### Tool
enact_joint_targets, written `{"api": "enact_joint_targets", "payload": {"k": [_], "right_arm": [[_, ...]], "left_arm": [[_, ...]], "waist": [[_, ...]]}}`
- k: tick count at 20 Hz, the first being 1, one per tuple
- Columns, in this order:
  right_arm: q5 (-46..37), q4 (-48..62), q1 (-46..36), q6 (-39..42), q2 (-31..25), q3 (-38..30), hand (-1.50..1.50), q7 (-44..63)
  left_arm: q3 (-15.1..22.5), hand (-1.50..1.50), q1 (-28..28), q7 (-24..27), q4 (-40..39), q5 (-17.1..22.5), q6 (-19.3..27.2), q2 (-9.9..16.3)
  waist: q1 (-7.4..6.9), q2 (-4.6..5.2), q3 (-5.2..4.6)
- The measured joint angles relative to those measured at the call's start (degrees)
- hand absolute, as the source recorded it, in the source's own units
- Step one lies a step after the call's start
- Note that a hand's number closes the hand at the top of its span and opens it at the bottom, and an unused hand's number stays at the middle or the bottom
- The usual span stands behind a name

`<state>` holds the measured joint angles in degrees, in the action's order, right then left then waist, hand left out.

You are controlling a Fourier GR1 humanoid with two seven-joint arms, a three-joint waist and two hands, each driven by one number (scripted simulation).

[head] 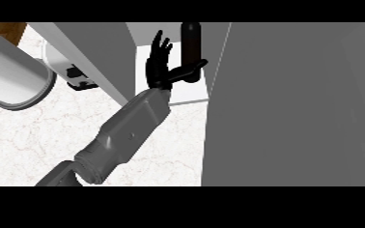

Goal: Pick up the wine, place it into the cabinet and close the cabinet

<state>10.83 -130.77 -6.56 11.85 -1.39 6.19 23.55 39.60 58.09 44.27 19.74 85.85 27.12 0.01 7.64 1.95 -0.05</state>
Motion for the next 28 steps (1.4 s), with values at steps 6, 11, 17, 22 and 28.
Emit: {"api": "enact_joint_targets", "payload": {"k": [6,11,17,22,28], "right_arm": [[0.3,-0.6,0.2,-0.1,-0.1,-0.1,-1.5,0.3],[-1.2,-0.2,-0.2,-0.9,0.6,0.7,-1.5,0.2],[-0.3,-1.0,0.6,-0.8,0.2,0.5,-1.5,1.4],[0.9,-1.4,0.6,-0.4,-0.7,-0.9,-1.5,2.0],[-0.6,-2.3,0.5,-2.0,0.0,0.1,-1.5,3.4]], "left_arm": [[3.8,-1.5,2.2,0.1,-0.4,-1.3,1.4,0.0],[4.9,-1.5,2.8,1.6,0.1,-0.8,1.7,0.0],[6.2,-1.5,1.8,4.3,3.1,0.4,2.0,0.0],[7.8,-1.5,0.3,5.3,6.1,2.0,1.4,0.0],[11.0,-1.5,-2.3,6.5,9.3,2.4,0.1,0.0]], "waist": [[-0.49,-0.19,0.01],[-0.96,-0.25,0.0],[-1.93,-0.61,0.02],[-2.71,-0.84,0.03],[-3.92,-1.16,0.02]]}}
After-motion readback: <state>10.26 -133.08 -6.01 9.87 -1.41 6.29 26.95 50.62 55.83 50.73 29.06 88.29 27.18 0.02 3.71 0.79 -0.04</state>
